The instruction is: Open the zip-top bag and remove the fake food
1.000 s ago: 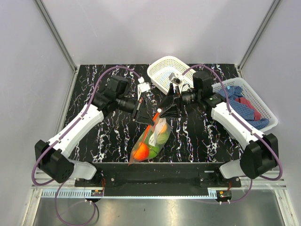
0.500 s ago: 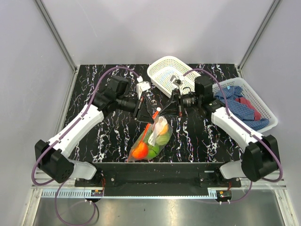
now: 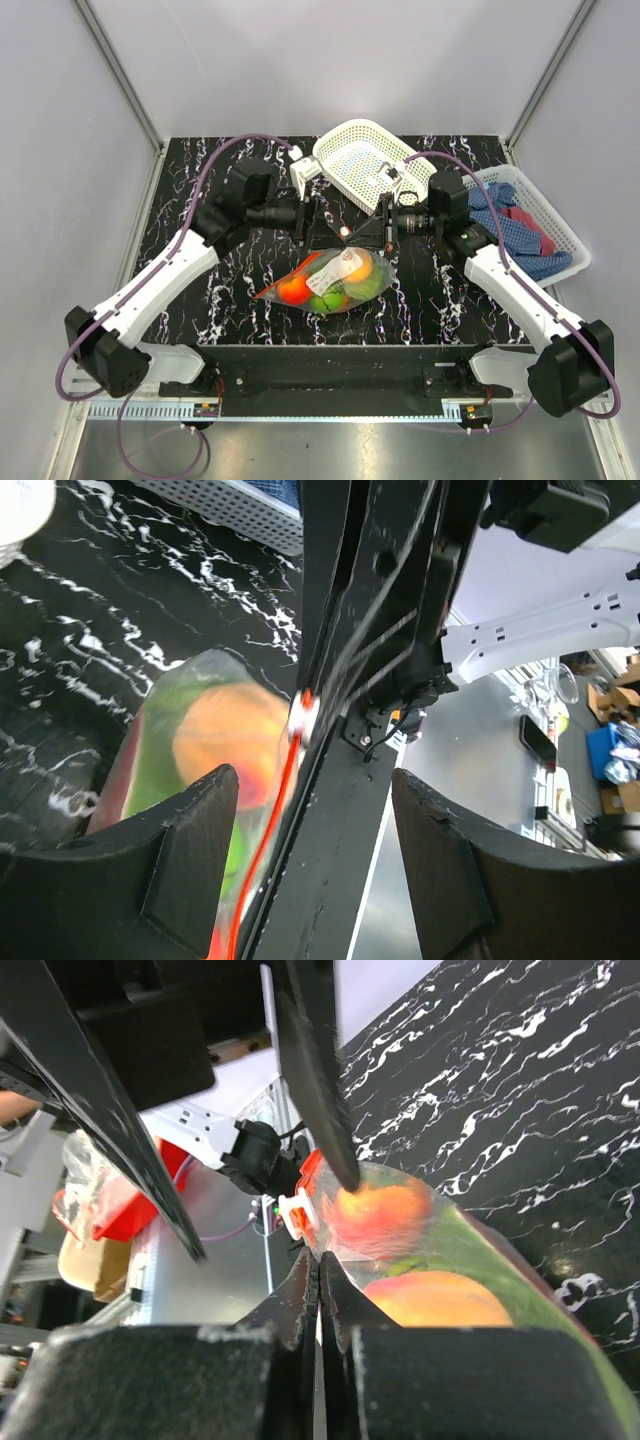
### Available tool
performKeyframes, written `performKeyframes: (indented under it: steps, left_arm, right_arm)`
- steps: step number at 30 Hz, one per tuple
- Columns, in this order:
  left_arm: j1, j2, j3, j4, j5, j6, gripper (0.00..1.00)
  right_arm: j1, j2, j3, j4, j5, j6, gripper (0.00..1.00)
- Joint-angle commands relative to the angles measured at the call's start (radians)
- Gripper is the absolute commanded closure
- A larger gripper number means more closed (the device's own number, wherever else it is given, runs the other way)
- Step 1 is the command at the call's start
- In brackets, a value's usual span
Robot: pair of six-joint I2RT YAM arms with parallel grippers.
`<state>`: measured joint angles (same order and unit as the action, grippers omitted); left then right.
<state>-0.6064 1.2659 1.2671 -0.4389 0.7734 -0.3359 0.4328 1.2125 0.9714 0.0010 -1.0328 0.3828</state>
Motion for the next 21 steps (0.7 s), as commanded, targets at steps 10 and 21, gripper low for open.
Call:
performKeyframes:
  steps: [10,21]
  left_arm:
    - [-0.021,-0.020,0.014,0.140,-0.088,-0.072,0.37]
    - [-0.032,0.015,-0.014,0.180,-0.008,-0.072,0.43]
  right_arm:
    - [-0.002,-0.047,-0.045,-0.032,0.028,0.087,1.00]
    - [-0.002,-0.074,-0.057,-0.010,-0.019,0.122,1.00]
